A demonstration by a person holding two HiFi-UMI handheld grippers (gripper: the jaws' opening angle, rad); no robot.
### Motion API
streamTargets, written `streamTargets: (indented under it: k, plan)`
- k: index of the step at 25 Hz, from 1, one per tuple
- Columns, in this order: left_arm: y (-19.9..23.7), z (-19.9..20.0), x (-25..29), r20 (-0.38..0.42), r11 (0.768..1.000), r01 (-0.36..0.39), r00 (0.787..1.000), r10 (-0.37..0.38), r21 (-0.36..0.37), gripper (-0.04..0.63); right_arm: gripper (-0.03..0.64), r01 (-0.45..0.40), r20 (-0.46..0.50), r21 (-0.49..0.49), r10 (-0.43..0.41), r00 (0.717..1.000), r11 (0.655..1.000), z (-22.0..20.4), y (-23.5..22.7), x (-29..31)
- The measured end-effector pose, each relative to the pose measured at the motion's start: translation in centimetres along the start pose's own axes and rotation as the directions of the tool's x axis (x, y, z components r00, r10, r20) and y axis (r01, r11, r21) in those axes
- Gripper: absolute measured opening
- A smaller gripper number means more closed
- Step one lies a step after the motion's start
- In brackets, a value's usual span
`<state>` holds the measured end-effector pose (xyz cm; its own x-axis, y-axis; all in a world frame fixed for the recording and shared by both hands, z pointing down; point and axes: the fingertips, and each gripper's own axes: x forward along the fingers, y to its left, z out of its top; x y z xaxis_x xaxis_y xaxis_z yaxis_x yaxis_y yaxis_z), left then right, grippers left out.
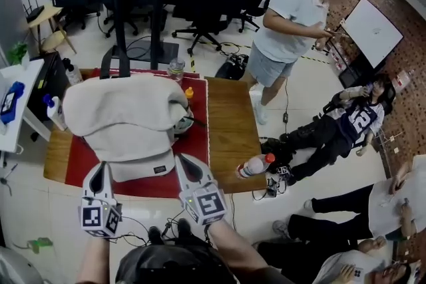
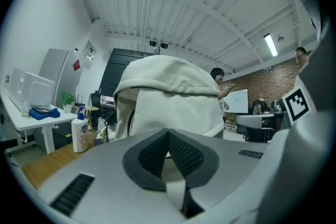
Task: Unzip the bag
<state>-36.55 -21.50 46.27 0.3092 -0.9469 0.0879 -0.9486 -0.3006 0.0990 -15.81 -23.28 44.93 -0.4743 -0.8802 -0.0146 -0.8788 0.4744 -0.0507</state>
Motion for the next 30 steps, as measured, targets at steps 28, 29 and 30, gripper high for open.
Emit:
streamTargets:
  k: [28, 29, 30]
  plan:
    - [-5.9, 0.9, 1.7, -0.021, 0.987, 0.158, 0.987, -0.158, 0.013, 0.028, 0.0, -0.01, -0.024, -0.072, 0.008, 1.0, 0.997, 0.8, 2.0, -0.2]
    - [-5.9, 0.9, 1.7, -0.016, 0.987, 0.158, 0.987, -0.158, 0.015, 0.028, 0.0, -0.012, -0.028, -0.075, 0.01, 1.0, 0.997, 0.8, 2.0, -0.2]
    - [-5.9, 0.9, 1.7, -0.011, 0.987, 0.158, 0.987, -0.158, 0.015, 0.028, 0.0, -0.016, -0.033, -0.079, 0.014, 0.999, 0.997, 0.7, 2.1, -0.3]
